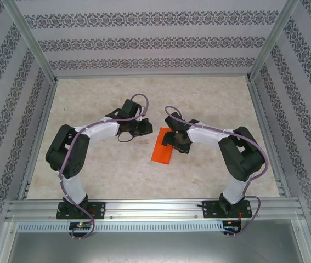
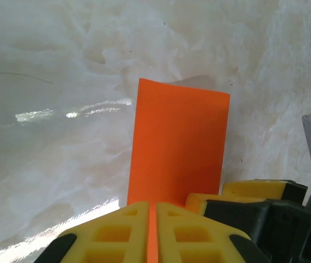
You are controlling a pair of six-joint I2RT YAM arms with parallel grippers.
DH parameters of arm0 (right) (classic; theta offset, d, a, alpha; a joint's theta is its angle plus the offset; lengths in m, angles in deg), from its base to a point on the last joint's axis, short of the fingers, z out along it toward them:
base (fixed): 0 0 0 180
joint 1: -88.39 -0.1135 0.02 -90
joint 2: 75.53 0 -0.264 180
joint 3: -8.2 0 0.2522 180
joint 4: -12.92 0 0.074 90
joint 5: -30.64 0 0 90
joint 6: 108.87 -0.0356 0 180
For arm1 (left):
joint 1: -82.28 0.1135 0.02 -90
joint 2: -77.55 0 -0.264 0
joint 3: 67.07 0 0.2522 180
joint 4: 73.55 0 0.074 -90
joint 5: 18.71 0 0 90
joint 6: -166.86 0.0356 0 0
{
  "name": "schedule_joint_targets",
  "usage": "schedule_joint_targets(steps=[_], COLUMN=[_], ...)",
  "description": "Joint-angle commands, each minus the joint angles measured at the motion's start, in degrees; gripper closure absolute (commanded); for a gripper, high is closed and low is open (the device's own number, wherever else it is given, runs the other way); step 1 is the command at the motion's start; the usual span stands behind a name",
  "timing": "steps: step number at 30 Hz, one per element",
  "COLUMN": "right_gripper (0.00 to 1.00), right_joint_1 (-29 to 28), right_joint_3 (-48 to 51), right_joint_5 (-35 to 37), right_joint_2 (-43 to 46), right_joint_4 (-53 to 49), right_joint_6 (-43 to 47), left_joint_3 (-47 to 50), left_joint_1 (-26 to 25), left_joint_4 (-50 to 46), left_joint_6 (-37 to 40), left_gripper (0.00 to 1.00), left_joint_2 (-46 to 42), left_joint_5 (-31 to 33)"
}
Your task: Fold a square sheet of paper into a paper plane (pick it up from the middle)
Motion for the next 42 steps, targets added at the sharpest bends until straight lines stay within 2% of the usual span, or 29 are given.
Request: schedule_joint_targets(steps=[1, 24, 35, 42], right_gripper=[0.19, 0.20, 0.20, 0.18], right_joint_1=[-0.25, -0.23, -0.02, -0.08], right_joint_3=[2.15, 2.68, 3.31, 2.17], right_joint_5=[2.28, 1.29, 0.48, -0.09], right_joint_2=[-4.46, -4.81, -4.13, -4.21], right_joint_4=[0.83, 2.59, 4.10, 3.82], right_joint_6=[0.41, -1.18, -1.37, 0.53], left_joint_3=[-2.83, -4.12, -1.77, -1.50], left_joint_1=[-1.37, -3.73, -3.82, -3.82], left_joint_4=[-1.35, -0.67, -1.10, -1.36], left_joint_6=[-0.88, -2.87, -3.96, -3.86], left_gripper=[0.88, 0.90, 0.90, 0.89], left_joint_2=[1.69, 5.60, 1.81, 1.32], left_joint_5=[-2.43, -2.50, 4.71, 5.18])
